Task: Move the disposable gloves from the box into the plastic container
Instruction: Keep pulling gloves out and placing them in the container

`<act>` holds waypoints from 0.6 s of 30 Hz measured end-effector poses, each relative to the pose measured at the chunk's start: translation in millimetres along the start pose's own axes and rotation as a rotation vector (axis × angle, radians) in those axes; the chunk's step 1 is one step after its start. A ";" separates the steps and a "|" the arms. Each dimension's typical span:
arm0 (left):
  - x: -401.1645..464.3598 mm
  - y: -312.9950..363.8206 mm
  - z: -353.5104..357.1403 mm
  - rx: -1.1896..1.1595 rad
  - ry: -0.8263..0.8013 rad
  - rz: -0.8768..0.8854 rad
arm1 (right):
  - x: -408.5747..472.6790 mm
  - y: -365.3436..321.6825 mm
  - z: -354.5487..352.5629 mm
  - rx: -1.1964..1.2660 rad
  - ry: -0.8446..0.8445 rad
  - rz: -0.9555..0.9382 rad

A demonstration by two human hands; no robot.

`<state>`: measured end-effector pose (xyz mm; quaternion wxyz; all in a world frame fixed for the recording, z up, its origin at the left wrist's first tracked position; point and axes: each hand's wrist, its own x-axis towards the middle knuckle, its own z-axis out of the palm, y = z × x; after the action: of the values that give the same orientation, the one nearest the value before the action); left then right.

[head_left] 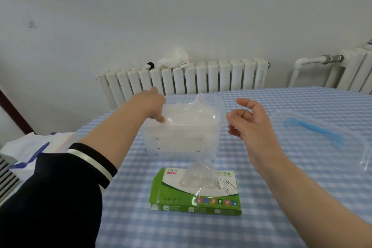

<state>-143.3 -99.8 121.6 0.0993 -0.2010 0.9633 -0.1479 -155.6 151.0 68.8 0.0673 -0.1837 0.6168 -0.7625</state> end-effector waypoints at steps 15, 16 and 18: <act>27.7 53.4 23.2 -0.337 -0.396 0.285 | -3.2 3.7 6.1 -0.136 -0.160 0.028; 28.2 53.1 22.3 -0.332 -0.379 0.295 | -3.7 4.4 6.2 -0.186 -0.217 0.029; 26.6 48.8 17.3 -0.352 -0.335 0.315 | -4.7 5.4 6.4 -0.291 -0.339 0.018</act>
<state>-180.3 -72.4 86.1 0.2424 -0.0846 0.9636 0.0741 -149.6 145.4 63.8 0.1499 -0.3114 0.7017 -0.6231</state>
